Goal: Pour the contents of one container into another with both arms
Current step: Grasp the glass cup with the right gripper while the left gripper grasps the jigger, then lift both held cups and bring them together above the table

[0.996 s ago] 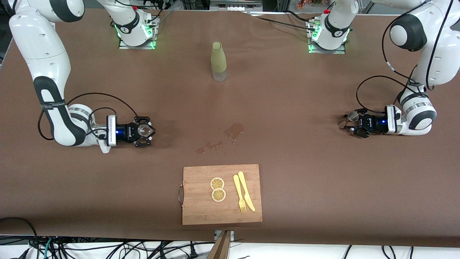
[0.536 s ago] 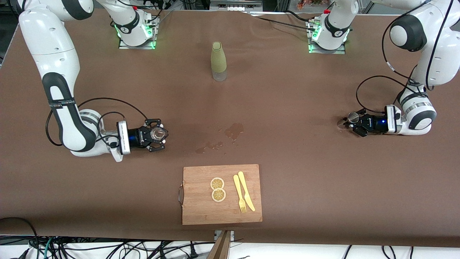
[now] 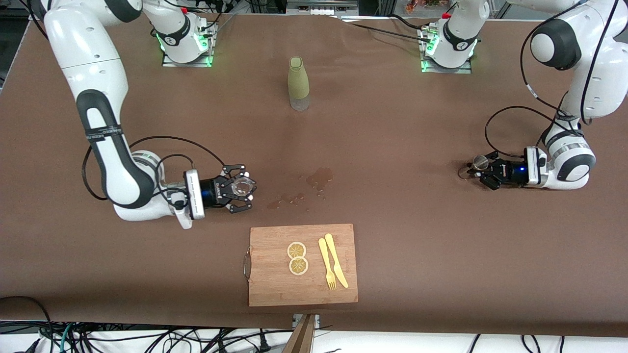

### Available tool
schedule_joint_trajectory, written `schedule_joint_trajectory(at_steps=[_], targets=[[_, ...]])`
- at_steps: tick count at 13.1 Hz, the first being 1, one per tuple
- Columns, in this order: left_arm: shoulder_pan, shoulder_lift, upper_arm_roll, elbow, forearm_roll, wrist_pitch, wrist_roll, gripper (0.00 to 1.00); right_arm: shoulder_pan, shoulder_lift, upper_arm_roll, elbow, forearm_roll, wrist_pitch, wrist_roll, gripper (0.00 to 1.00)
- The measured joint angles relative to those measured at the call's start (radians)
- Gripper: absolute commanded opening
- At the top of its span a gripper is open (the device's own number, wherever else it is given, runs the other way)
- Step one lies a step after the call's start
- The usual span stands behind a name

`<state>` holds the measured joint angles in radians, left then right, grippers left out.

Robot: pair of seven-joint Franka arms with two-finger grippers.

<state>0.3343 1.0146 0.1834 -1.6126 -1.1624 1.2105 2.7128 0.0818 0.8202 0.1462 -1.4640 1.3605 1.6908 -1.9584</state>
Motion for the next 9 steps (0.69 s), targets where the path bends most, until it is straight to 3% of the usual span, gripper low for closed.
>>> schedule_joint_trajectory(at_steps=[4,9], targets=[[-0.099,-0.030,-0.056,0.044,-0.041,0.057,-0.067,0.00,0.048,-0.001,0.001,0.057,0.000,0.053,0.108,0.00],[-0.242,-0.036,-0.189,0.047,-0.211,0.265,-0.206,0.00,0.143,-0.003,0.003,0.110,0.000,0.192,0.241,0.00]])
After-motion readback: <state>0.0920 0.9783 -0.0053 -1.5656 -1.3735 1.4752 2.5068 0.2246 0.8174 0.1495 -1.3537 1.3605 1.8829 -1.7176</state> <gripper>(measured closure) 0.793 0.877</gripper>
